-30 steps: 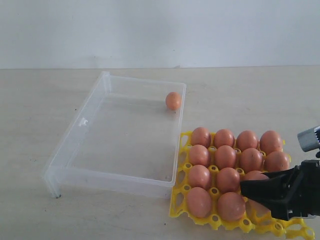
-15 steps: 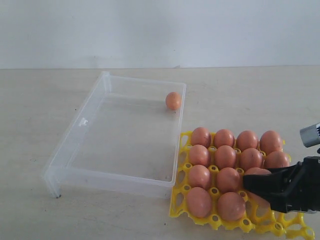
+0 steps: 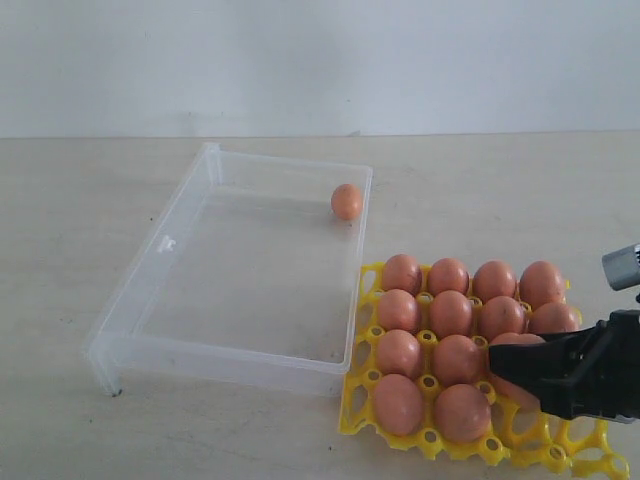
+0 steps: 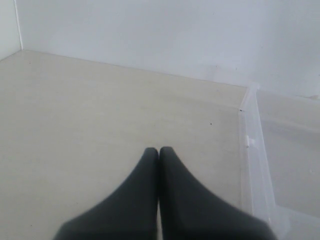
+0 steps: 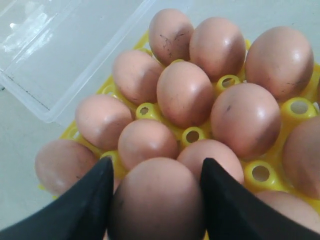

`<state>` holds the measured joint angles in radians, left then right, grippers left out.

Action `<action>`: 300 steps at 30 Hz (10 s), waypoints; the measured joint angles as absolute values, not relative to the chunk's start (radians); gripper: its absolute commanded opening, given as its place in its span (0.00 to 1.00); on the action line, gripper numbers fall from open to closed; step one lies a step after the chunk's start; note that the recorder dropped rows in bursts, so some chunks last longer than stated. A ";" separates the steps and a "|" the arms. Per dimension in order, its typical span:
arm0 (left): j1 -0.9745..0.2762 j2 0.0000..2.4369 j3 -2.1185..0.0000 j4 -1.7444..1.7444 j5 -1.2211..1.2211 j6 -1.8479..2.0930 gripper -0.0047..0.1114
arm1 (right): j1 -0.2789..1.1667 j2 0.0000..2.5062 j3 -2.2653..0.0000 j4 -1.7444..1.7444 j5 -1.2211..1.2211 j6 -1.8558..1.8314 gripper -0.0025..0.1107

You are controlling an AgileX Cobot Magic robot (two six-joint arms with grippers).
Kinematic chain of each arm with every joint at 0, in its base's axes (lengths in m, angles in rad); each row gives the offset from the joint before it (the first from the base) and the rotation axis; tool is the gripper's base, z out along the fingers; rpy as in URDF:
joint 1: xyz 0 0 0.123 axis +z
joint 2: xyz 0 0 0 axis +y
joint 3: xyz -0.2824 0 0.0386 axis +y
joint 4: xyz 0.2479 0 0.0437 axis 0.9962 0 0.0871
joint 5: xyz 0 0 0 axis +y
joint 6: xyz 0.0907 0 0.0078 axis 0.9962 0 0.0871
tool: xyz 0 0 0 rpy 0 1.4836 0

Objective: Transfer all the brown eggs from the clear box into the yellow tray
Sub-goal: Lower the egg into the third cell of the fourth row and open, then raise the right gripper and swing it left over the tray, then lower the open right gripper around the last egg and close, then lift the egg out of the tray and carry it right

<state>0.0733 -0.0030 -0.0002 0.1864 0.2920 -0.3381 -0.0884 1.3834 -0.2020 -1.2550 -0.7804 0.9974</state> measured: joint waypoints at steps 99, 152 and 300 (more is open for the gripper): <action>0.073 -0.003 0.000 0.186 0.292 -0.338 0.00 | 0.766 1.972 -1.720 -0.425 0.899 0.116 0.02; 0.073 -0.003 0.000 0.186 0.292 -0.338 0.00 | 0.588 2.112 -1.802 0.117 0.890 -0.329 0.02; 0.073 -0.003 0.000 0.186 0.292 -0.338 0.00 | 0.354 1.311 -0.659 1.733 0.091 -1.912 0.02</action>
